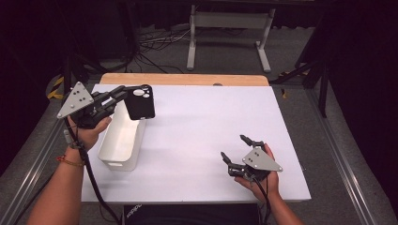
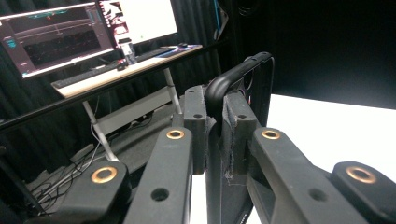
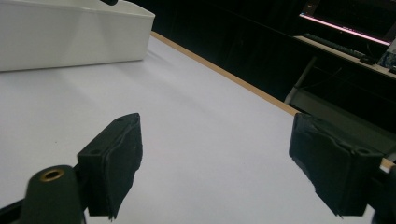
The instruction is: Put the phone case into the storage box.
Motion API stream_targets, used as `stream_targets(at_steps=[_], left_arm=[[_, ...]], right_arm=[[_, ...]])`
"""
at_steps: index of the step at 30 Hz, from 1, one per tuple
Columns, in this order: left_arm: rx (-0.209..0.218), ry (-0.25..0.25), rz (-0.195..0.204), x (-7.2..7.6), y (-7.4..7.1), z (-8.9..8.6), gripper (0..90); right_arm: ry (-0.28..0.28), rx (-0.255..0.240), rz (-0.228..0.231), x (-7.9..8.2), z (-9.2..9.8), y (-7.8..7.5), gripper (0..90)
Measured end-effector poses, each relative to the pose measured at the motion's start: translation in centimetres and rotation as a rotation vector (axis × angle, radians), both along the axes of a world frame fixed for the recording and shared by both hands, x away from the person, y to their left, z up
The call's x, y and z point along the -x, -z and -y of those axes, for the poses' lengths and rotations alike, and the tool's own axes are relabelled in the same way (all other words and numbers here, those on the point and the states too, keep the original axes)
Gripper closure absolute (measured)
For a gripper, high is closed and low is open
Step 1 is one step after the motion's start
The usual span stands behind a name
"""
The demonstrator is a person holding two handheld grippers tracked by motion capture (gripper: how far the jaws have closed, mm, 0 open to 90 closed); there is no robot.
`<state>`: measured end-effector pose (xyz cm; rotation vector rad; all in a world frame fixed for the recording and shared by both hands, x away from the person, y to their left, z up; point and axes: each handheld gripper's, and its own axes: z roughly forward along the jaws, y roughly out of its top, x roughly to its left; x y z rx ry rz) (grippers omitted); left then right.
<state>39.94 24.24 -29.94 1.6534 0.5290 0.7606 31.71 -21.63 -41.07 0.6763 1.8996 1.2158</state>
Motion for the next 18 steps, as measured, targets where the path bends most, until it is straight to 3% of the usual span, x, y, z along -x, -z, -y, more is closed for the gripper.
stream_targets(at_steps=[10, 18], left_arm=[[0.036, -0.032, 0.006, -0.9, 0.6, -1.5, 82.4], [0.023, -0.045, -0.004, -1.8, 0.8, -2.6, 82.4]], right_arm=[[-0.010, 0.004, -0.001, 0.1, -0.3, 0.0, 18.8], [-0.003, -0.005, -0.015, 0.0, -0.1, 0.2, 18.9]])
